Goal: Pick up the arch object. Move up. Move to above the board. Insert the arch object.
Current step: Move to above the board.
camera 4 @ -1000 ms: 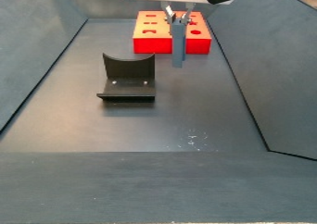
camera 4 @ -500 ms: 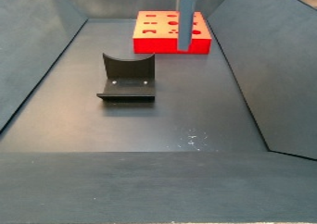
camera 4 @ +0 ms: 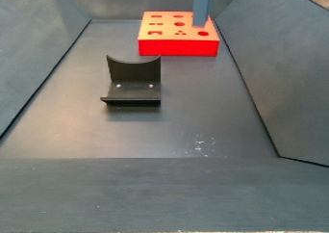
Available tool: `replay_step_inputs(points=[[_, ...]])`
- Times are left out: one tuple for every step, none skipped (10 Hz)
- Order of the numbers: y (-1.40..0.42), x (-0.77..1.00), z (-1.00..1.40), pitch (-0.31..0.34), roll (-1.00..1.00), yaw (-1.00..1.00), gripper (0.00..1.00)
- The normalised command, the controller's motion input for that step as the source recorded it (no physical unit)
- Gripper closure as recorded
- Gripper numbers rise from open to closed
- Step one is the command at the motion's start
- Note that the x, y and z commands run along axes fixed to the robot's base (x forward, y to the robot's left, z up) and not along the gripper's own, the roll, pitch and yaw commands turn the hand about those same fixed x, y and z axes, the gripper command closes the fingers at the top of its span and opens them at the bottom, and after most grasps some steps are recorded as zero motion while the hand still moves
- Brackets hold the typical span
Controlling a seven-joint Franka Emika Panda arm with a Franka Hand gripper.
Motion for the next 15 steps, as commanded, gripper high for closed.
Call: replay_step_inputs(points=[[0.09, -0.07, 1.0, 0.061, -0.15, -0.04, 1.0], [0.08, -0.06, 1.0, 0.064, -0.15, -0.04, 1.0], [0.06, -0.04, 0.9, 0.065, -0.14, -0.04, 1.0], [0.05, -0.02, 0.74, 0.068, -0.14, -0.04, 1.0], [0.04, -0.01, 0.64, 0.071, -0.14, -0.04, 1.0], [0.03, 0.0, 0.43, 0.073, -0.14, -0.04, 1.0], [0.03, 0.0, 0.33, 0.072, -0.14, -0.04, 1.0], [-1.0, 0.15, 0.04, 0.164, 0.0, 1.0, 1.0], [-1.0, 0.15, 0.01, 0.162, 0.05, 1.0, 1.0], [-1.0, 0.16, 0.02, 0.181, 0.12, 0.92, 1.0], [-1.0, 0.17, 0.03, 0.175, 0.08, 0.65, 1.0], [-1.0, 0.18, 0.03, 0.163, 0.05, 0.35, 1.0], [-1.0, 0.19, 0.03, 0.147, 0.04, 0.19, 1.0], [-1.0, 0.2, 0.04, 0.134, 0.02, 0.1, 1.0], [-1.0, 0.22, 0.04, 0.122, 0.02, 0.03, 1.0]])
